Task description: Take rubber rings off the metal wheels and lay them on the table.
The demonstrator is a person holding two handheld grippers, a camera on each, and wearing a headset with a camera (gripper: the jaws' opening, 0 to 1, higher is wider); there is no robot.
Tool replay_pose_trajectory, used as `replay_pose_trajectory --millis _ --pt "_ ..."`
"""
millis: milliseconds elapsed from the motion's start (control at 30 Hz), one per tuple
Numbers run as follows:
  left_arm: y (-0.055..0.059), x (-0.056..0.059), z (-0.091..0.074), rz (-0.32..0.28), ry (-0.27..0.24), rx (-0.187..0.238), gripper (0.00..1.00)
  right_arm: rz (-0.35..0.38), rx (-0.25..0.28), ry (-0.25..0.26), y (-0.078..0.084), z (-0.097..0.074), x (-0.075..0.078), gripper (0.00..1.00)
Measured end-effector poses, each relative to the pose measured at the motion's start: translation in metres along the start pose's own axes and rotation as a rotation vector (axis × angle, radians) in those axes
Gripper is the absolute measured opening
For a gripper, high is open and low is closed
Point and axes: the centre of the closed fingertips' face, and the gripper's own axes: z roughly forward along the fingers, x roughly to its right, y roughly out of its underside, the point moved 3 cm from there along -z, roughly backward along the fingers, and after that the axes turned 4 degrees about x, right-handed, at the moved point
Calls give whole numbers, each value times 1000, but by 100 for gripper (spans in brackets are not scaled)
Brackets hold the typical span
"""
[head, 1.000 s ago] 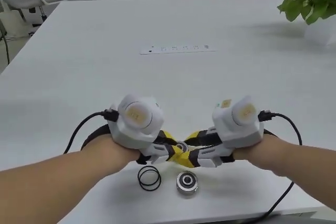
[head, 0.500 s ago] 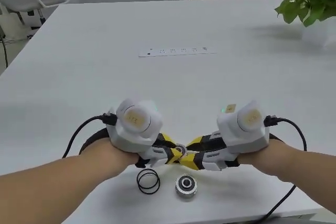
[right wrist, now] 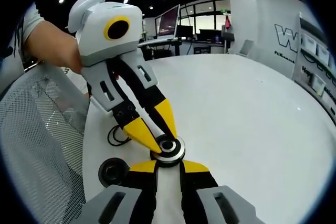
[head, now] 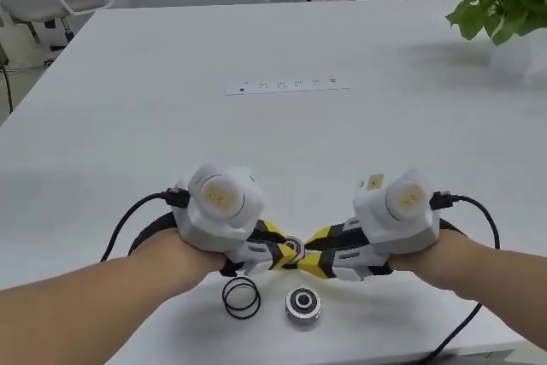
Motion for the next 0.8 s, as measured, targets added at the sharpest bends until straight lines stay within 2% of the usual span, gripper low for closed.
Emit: replay_pose_trajectory --millis 800 --pt "1 0 0 -11 -16 -3 7 24 -8 18 1 0 0 9"
